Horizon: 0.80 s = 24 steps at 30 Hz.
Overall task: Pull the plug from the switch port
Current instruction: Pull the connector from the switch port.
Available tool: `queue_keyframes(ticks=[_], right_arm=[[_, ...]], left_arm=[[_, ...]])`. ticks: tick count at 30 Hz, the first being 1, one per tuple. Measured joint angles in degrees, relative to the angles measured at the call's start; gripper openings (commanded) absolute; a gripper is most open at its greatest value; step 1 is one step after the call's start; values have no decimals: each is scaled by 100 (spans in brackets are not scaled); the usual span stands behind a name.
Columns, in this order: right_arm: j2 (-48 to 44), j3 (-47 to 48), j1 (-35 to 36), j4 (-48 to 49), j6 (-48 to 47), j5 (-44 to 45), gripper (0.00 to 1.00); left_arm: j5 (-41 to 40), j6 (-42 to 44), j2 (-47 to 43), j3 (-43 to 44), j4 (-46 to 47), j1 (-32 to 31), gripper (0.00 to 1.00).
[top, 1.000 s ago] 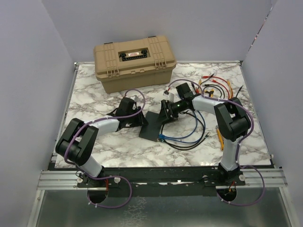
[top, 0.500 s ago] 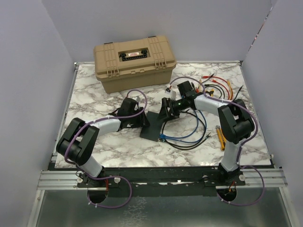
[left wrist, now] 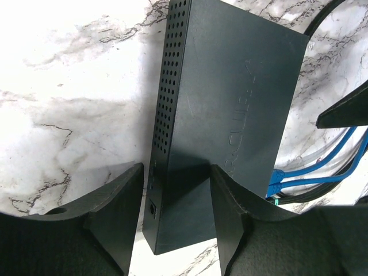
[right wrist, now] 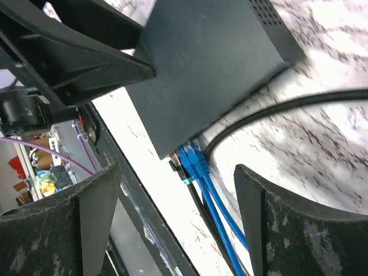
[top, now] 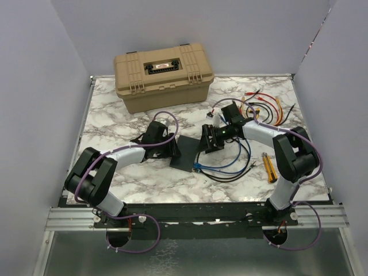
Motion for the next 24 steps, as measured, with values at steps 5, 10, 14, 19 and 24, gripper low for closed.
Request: queue_keyframes(ticks=[5,10,14,19,24], right_arm=[[-26,-334,-173,35,22,-11,79],[-26,-461,-243,39,17,-144,69],[-26,-586,-243,39,4,-396,59],[-22,-678,-238,24,-28,-754,57],[-22,-678,-238,-9,-85,-868,57]], left_arm=[[0,44,-9,-9,4,-9,49],[11,35,-2,-9,4,-9,48],[33,20,24,17,-2,-9,49],[90,22,98,85,-13,-9,49],[101,24,116,118,-46,-9,48]])
